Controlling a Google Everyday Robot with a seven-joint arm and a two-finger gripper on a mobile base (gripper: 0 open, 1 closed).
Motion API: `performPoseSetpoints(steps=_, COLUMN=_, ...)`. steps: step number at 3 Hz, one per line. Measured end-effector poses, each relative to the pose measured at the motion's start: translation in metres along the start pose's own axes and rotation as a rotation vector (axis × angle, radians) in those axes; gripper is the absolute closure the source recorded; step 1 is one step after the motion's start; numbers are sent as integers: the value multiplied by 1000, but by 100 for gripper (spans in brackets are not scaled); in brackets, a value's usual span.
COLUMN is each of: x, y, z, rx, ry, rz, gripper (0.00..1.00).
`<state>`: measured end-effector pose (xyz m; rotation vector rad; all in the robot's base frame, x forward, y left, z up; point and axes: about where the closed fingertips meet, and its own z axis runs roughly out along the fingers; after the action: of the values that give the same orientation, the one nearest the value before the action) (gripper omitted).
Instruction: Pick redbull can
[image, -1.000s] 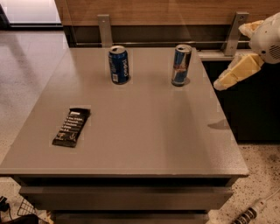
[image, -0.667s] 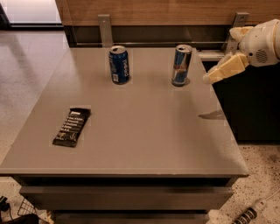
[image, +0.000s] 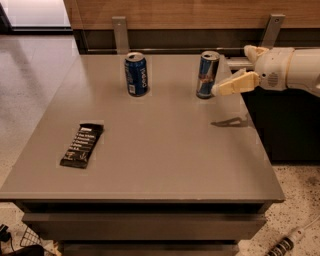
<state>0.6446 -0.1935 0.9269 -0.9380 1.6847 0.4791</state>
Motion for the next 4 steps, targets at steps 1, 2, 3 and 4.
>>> performPoseSetpoints(steps=1, x=11, y=0, z=15, rx=38, ry=-147, rz=47, gripper=0)
performPoseSetpoints(steps=2, x=16, y=0, z=22, rx=70, ry=-249, rz=67, gripper=0)
performPoseSetpoints(steps=3, x=16, y=-2, z=25, rx=88, ry=-298, rz=78, gripper=0)
performPoseSetpoints(steps=4, x=-3, y=1, z=33, rx=53, ry=-284, rz=60, gripper=0)
